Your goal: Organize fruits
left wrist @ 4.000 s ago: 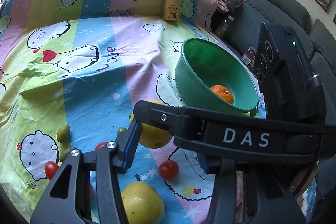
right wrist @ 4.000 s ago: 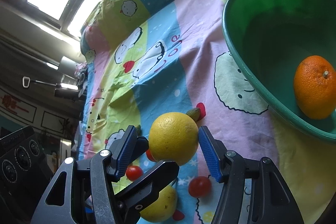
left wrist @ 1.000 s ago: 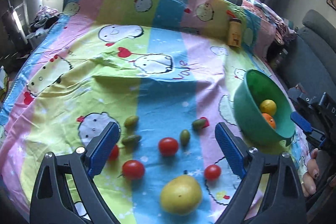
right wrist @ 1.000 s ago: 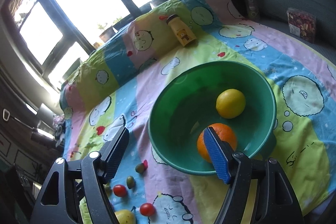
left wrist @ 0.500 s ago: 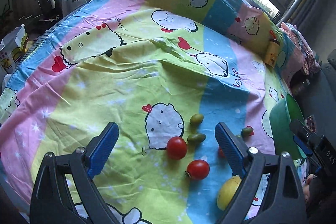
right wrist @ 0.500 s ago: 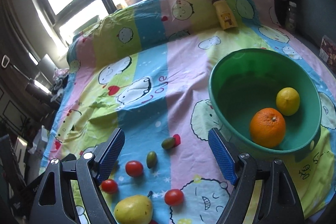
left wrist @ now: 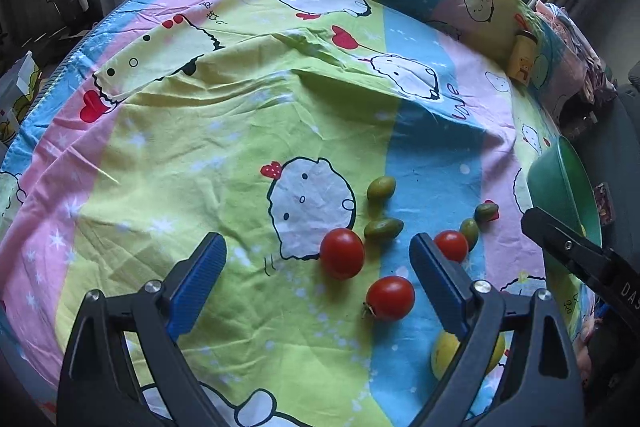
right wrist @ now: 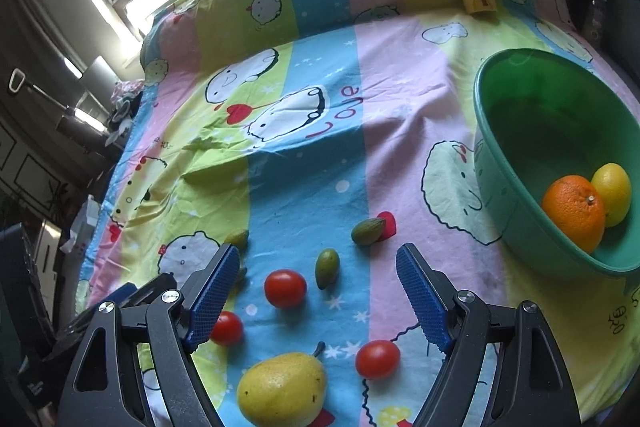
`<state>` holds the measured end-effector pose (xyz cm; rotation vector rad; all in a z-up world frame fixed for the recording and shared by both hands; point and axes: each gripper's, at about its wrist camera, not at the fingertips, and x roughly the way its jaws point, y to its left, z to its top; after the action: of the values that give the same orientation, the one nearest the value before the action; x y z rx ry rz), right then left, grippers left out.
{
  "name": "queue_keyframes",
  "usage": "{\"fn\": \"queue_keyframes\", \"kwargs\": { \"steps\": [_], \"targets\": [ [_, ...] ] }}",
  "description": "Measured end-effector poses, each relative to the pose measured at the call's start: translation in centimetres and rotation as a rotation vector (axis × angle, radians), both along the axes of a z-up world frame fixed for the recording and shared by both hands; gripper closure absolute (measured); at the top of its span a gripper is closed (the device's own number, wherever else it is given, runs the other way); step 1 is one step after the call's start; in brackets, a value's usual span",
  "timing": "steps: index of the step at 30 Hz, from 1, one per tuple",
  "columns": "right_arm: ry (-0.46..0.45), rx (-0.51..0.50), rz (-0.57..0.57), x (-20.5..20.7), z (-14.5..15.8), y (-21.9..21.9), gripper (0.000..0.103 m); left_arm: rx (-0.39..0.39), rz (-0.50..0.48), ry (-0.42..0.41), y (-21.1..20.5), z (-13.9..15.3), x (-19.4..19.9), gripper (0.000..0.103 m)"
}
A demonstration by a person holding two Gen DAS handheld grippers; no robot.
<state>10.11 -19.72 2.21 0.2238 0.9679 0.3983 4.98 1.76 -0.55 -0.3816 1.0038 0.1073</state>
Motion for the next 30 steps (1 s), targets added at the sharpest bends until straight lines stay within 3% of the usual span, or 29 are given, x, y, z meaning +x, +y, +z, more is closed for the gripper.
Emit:
{"fn": "queue_keyframes", "kwargs": {
  "steps": [5,7,17,24,30],
  "targets": [
    [0.096,0.052,0.072,0.6,-1.5,1.0,0.055,-0.037,-0.004,0.038,0.2,-0.7,0.3,0.014],
    [0.13,0.06,0.092,0.9,-2.1,1.5,0.062,-0.048,0.002,0.037,0.3,-0.7,0.2,0.016],
    [0.167,0.054,0.101,1.4,-3.0,2.7,0.063,-0.048,0.001,0.011,0.1,-0.3,0.1,0.021],
    [0.178,0.037,0.107,1.6,-3.4,3.2,0.063,-0.149,-0.021,-0.054,0.6,0.7,-0.5,0.022],
    [0.2,0.03,0.102,1.9,-3.9,3.4,0.063,-0.122,-0.03,0.029,-0.4,-0.6,0.4,0.033]
  ]
}}
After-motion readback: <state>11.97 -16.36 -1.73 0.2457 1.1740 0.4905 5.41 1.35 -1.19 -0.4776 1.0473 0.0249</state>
